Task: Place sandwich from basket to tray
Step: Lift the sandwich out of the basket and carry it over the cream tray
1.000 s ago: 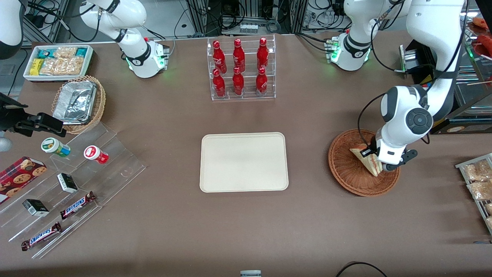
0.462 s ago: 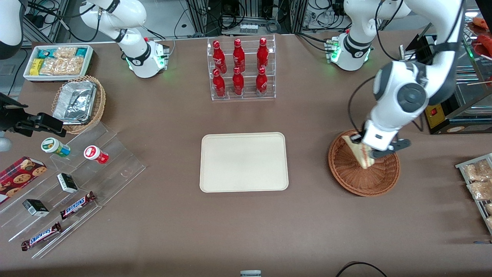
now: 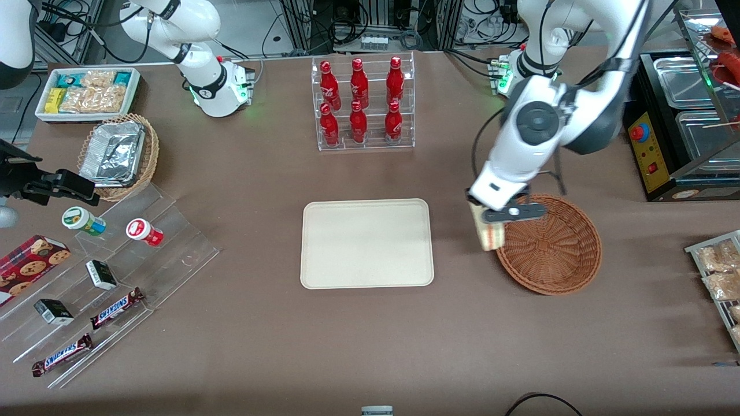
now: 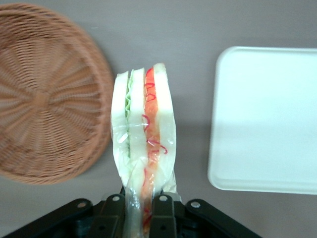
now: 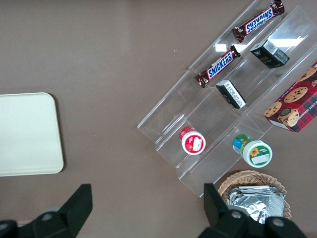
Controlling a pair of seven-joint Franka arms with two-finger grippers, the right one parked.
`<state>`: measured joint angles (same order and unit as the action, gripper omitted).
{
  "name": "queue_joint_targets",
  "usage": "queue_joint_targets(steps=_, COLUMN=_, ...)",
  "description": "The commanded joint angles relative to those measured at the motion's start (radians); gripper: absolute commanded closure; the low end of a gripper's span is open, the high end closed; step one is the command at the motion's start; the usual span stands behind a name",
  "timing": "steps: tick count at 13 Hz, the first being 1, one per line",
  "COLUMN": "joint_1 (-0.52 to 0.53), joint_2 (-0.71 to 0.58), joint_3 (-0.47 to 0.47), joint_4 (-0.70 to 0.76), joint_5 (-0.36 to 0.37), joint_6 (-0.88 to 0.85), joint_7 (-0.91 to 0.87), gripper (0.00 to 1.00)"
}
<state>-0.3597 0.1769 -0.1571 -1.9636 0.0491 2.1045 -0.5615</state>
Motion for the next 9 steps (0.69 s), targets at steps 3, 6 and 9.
queue_joint_targets(steps=3, joint_1=-0.065, joint_2=0.232, joint_3=-0.013, joint_4=0.228, joint_5=-0.011, joint_6=-0.017, joint_7=0.061, gripper=1.00)
queue_joint_targets(steps=6, joint_1=-0.083, joint_2=0.315, joint_3=-0.036, joint_4=0.298, joint_5=-0.044, joint_6=-0.015, joint_7=0.069, gripper=1.00)
queue_joint_targets(steps=9, joint_1=-0.120, joint_2=0.392, joint_3=-0.039, joint_4=0.371, joint_5=-0.045, joint_6=0.000, joint_7=0.063, gripper=1.00)
